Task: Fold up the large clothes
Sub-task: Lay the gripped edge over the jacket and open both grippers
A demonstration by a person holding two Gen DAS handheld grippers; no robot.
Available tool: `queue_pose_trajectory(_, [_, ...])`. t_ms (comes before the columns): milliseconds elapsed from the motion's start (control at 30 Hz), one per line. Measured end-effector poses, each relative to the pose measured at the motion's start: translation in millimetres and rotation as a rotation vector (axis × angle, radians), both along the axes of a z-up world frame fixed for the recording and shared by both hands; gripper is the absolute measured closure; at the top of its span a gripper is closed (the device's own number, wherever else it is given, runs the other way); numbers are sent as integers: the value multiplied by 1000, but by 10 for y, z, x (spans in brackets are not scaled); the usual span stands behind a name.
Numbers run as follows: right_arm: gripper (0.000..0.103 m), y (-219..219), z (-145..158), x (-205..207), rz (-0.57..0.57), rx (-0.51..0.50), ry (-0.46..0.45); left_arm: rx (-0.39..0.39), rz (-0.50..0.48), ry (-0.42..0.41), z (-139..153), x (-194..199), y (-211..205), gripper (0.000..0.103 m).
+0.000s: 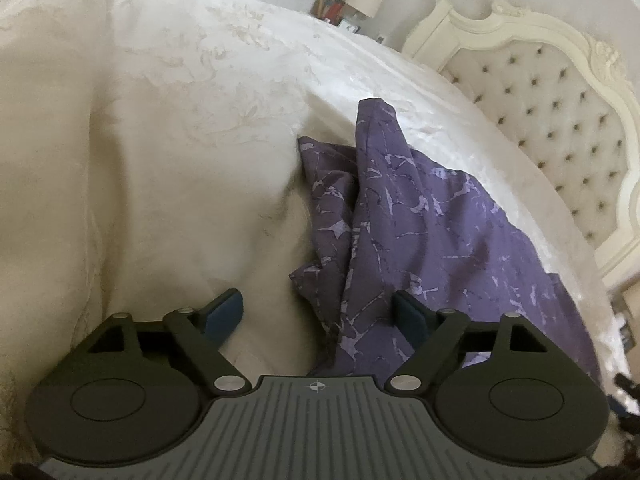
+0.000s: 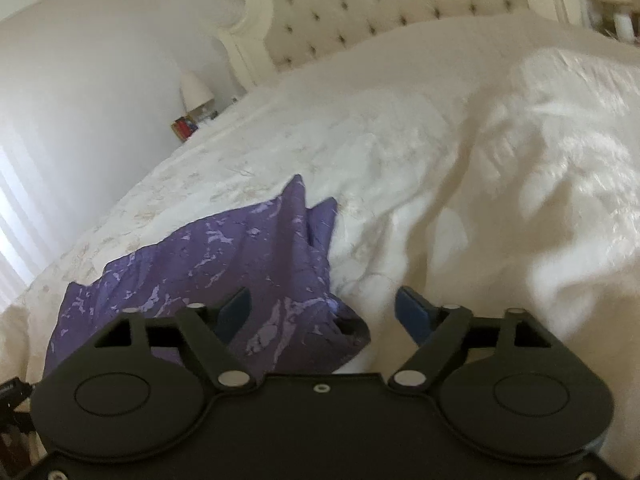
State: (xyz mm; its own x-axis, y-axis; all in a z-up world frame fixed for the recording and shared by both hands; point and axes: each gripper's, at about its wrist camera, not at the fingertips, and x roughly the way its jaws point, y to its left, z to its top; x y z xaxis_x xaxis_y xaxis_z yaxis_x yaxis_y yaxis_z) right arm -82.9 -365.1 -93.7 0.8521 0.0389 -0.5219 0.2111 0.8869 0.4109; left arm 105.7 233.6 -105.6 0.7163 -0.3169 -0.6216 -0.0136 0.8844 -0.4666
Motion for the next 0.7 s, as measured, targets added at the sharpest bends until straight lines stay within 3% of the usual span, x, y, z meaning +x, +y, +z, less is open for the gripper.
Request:
queue_pose_trajectory(133, [14,170,126,-24,24,-119,-52,14,7,-13,-20,-17,-24,15])
queue_pose_trajectory(167, [9,243,167,-16,43,-157,-70,16,8,-15,-25,-17,-28,14])
queue_pose_trajectory(200, [2,316,204,-13,70,-194,-85,18,9,-17,-29,-16,-33,13])
queue_pose_trajectory(300, [1,565,269,52,174,-279,-111,25,11,-25,-34,-10,-41,13])
queue_pose_trajectory(433, [1,868,236,242,331,-284,-94,32,32,-50,16,-54,-28,13])
queue_pose_trajectory(567, [1,1160,187,395,452,-301,-72,112,60,-137,206,-162,-86,13])
queue_pose_trajectory(700, [1,1458,122,496,561,-344,-66,202,0,-170,356,-147,-261,13])
